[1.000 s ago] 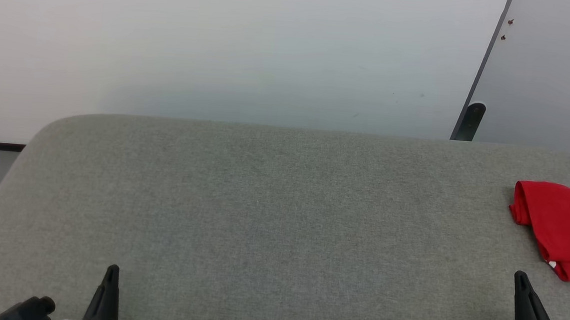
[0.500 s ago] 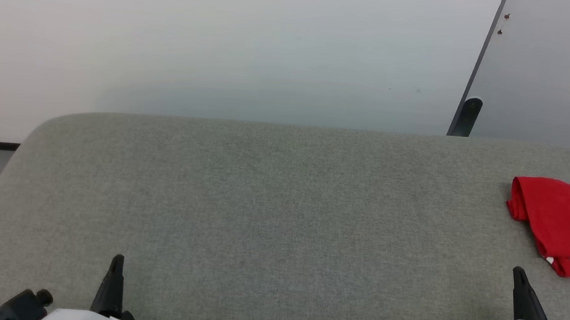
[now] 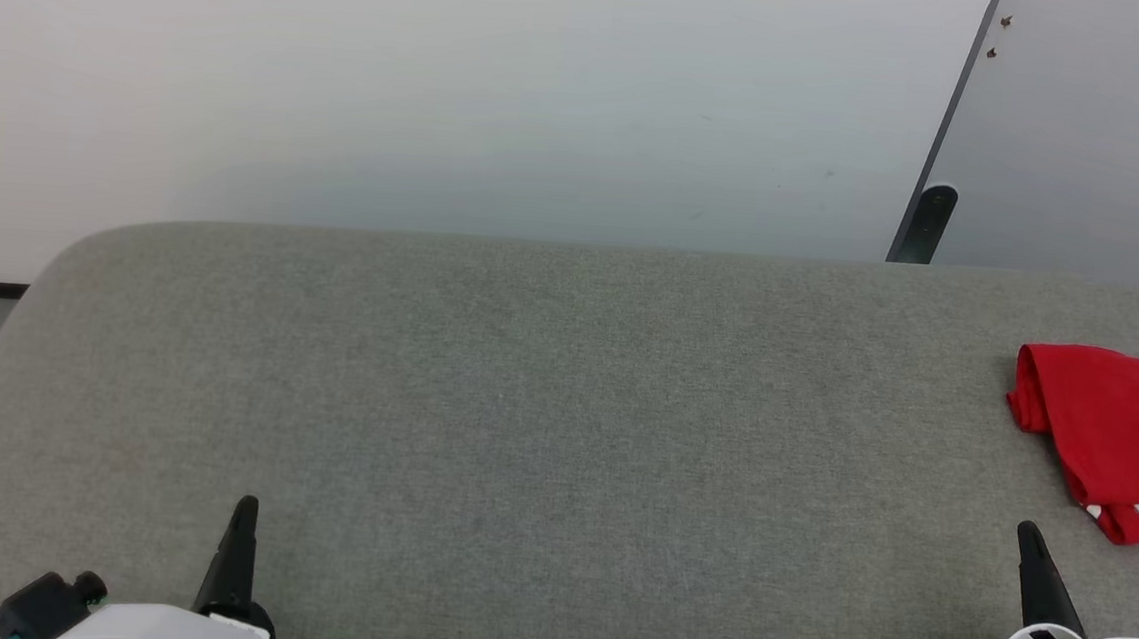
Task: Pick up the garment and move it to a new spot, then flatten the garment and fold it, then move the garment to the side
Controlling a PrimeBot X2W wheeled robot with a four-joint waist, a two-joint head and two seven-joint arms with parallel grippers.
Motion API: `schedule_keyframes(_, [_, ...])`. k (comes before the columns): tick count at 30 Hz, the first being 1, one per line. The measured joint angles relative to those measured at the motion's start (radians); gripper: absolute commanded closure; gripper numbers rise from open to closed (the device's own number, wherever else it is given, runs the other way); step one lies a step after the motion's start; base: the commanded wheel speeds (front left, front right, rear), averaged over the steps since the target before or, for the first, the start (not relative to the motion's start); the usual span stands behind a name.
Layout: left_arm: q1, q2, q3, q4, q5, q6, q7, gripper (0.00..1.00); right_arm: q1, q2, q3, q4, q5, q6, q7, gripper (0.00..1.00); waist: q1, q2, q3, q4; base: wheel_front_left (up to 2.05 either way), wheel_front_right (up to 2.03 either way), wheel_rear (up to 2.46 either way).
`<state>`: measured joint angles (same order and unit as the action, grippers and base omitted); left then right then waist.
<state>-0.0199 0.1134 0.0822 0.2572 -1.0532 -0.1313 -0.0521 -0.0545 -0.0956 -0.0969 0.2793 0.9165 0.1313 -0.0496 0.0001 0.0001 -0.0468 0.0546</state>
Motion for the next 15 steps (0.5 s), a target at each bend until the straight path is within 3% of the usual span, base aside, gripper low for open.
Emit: schedule_keyframes(15, [-0.02, -0.016, 0.009, -0.003, -0.141, 0.0, 0.043, 1.0, -0.017, 0.01, -0.005, -0.009, 0.177, 0.0, 0.042, 1.0, 0.0, 0.0, 0.01, -0.011, 0.0, 0.0, 0.0])
